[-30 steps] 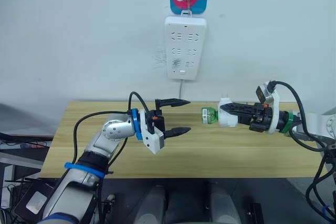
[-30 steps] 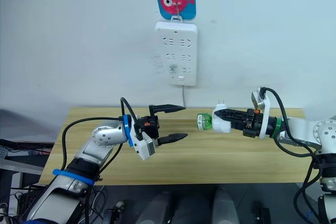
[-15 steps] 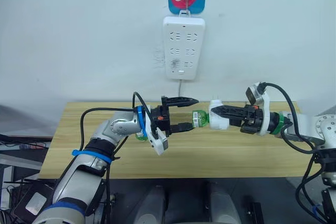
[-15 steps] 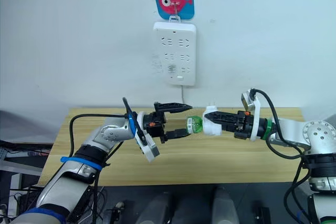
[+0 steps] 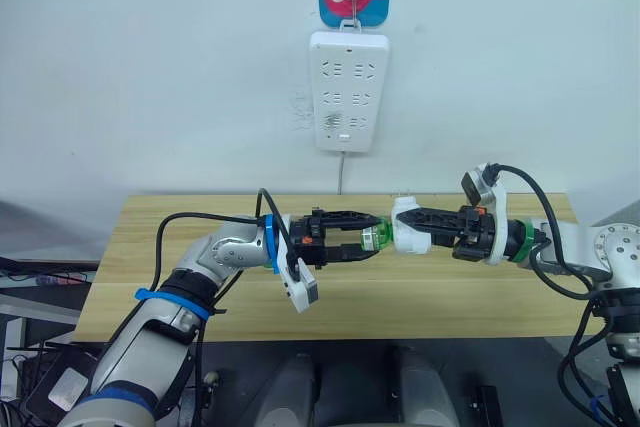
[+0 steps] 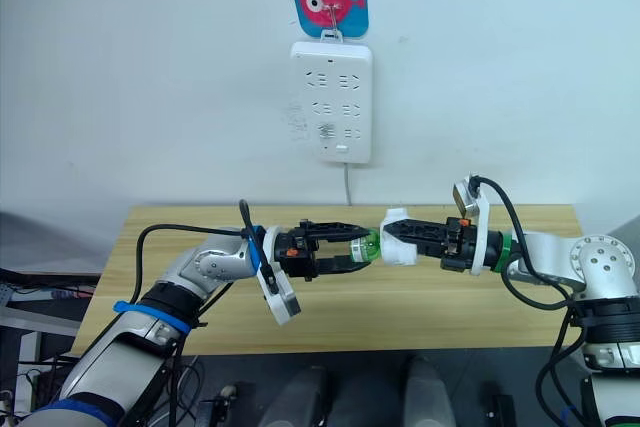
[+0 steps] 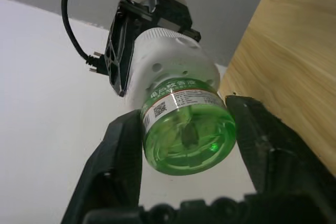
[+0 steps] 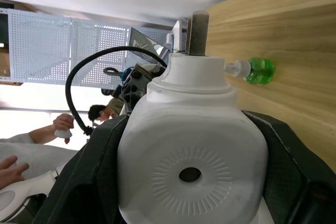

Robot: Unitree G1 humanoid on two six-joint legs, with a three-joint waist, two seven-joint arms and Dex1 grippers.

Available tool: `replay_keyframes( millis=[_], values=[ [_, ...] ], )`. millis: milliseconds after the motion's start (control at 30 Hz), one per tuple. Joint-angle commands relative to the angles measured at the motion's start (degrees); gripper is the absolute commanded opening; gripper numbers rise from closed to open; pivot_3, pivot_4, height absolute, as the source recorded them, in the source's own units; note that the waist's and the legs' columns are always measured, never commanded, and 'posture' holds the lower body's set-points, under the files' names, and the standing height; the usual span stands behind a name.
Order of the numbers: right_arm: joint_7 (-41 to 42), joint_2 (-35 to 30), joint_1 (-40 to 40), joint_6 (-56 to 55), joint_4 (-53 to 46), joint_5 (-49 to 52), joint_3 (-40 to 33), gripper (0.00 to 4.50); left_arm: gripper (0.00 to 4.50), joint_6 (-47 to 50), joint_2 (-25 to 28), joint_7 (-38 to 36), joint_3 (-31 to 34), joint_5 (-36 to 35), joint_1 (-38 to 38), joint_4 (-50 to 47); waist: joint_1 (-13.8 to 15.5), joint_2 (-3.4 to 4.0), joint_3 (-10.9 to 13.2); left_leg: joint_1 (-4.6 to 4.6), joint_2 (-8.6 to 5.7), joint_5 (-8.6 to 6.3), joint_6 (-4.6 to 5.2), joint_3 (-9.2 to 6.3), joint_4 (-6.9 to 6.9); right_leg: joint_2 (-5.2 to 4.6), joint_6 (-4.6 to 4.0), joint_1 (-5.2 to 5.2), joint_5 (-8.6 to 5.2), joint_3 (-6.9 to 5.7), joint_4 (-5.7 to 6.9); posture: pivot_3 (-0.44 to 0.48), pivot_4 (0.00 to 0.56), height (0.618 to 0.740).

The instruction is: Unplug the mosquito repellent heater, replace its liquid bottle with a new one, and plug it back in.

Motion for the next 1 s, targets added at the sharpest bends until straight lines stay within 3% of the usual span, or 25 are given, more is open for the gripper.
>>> replay_keyframes(
  millis=[33,133,267,367,433,500,567,733,1000],
  values=[
    [2.1,-0.5,0.0,1.2,-3.1,2.0,-1.7,3.05,2.31,2.3,0.1,-1.5,-1.9,-4.8,0.2,-2.2,0.0,0.0,0.0,0.0,0.0,0.0,0.0,0.0,0.0,0.0,0.0,0.0,0.0,0.0,0.0,0.047,0.244,0.74],
    [2.6,-1.1,0.1,1.7,-3.8,2.0,-1.2,3.05,2.31,5.6,0.6,-4.6,-4.4,-12.4,0.5,-6.1,0.0,0.0,0.0,0.0,0.0,0.0,0.0,-0.01,-0.01,0.0,0.0,-0.01,0.0,0.0,0.0,0.05,0.24,0.74],
    [3.3,-2.7,0.5,1.8,-5.2,2.0,-0.5,3.05,2.31,27.0,4.0,-17.8,-9.0,-37.0,3.8,-22.1,-0.5,0.02,0.0,-0.03,0.29,0.0,0.0,-0.22,-0.03,-0.28,0.0,-0.04,0.0,0.03,-0.02,0.042,0.229,0.74],
    [5.8,-5.2,1.5,3.0,-6.4,2.0,-0.4,3.05,2.31,65.8,12.7,-20.9,-9.2,-64.1,5.1,-42.2,-0.7,0.05,0.0,-0.2,0.21,0.0,0.02,-0.56,0.05,-0.45,0.0,-0.04,0.0,-0.03,-0.06,0.032,0.225,0.74],
    [7.3,-6.8,2.0,3.5,-7.2,2.0,-0.3,3.05,2.31,83.7,16.9,-20.1,-7.1,-78.3,4.9,-48.0,-0.9,0.11,-0.1,-0.27,0.17,0.01,0.03,-0.8,0.08,-0.52,0.0,-0.04,0.0,-0.04,-0.06,0.03,0.224,0.74],
    [7.7,-8.1,2.6,3.3,-8.3,2.0,0.2,3.05,2.31,102.5,18.5,-13.2,-3.9,-98.6,3.4,-43.8,-1.0,0.26,-0.2,-0.36,0.13,0.01,0.03,-0.98,0.1,-0.55,0.0,-0.03,0.0,-0.09,-0.1,0.033,0.222,0.74],
    [7.1,-8.6,2.8,2.4,-8.8,2.0,0.8,3.05,2.31,115.0,17.8,-6.4,-1.8,-112.6,2.3,-37.3,-1.0,0.26,-0.1,-0.35,0.0,0.04,0.06,-1.0,0.11,-0.54,0.0,-0.02,-0.01,-0.15,-0.08,0.034,0.22,0.74],
    [3.2,-7.0,2.0,-1.7,-9.4,2.0,1.4,3.05,2.31,132.2,16.8,-1.9,-1.6,-124.8,5.1,-26.0,-2.0,0.22,-0.1,0.02,-0.46,0.06,0.1,-0.35,0.02,-0.11,0.05,0.05,-0.04,-0.12,0.17,0.023,0.226,0.74],
    [3.3,-7.4,2.7,-2.6,-11.5,2.0,1.5,3.05,2.31,141.0,13.4,1.7,5.3,-125.9,7.0,-23.7,-2.8,0.22,-0.1,0.17,-0.26,0.06,0.09,0.12,0.07,0.04,0.05,0.03,-0.04,0.1,0.28,0.025,0.227,0.74]
  ],
)
